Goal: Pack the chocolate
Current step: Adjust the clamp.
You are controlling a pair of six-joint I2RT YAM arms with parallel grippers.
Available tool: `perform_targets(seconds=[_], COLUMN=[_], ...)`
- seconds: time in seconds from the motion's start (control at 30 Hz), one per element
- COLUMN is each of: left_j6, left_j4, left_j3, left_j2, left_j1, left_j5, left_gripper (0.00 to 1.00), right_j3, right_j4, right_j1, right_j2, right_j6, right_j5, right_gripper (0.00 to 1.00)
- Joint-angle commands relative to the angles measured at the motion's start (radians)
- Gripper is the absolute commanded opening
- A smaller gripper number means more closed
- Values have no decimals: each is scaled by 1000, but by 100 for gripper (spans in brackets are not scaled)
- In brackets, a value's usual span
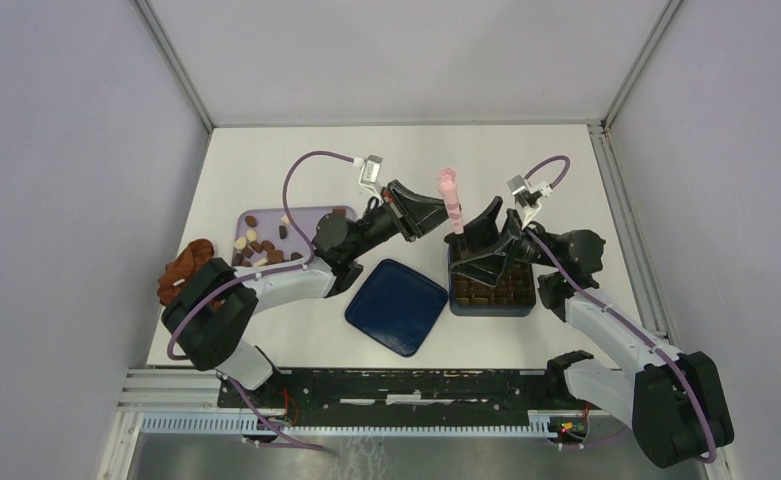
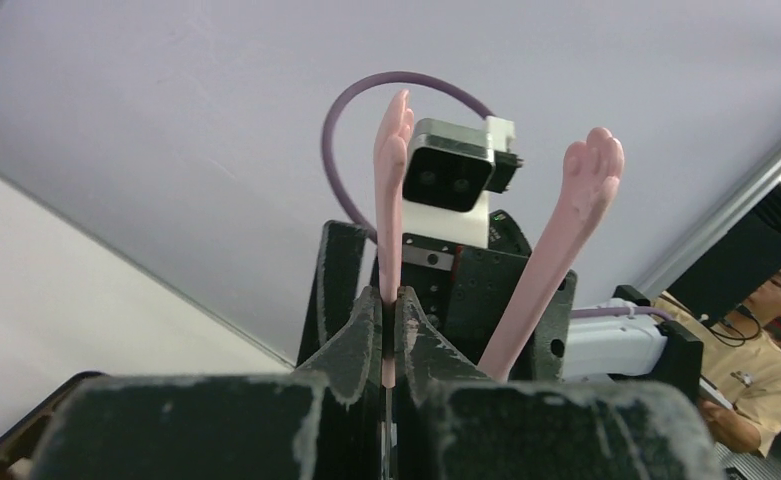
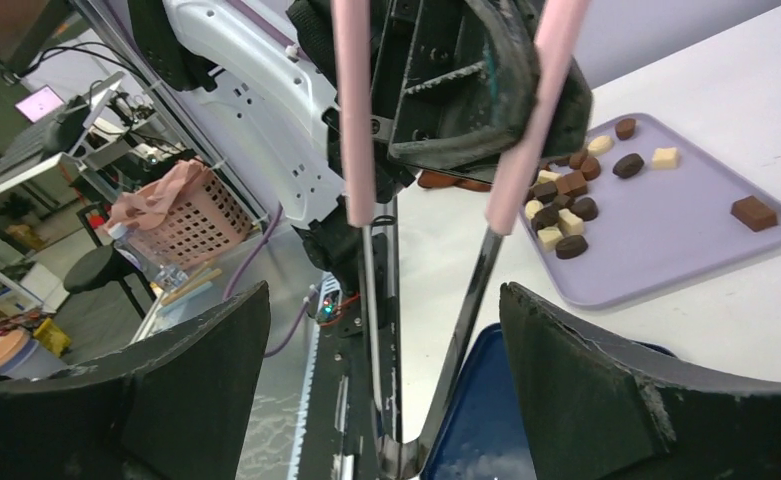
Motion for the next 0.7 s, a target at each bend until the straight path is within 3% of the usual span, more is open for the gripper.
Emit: perform_targets(seconds=[0.0,0.27,0.67], left_j6=[-53,-56,-10], left_j4=[139,190,210], left_j3=[39,0,-37], left_j2=[4,-7,-20], left_j1=[-16,-24,-62], left_j5=[7,-39,-150], left_gripper=[2,2,2], right_j3=[42,104,138], right_j4=[77,159,71], right_j1=[20,22,35], right_j2=[7,22,44], right_j6=[68,182,148], right_j5=[54,89,133], right_gripper=[89,75,64])
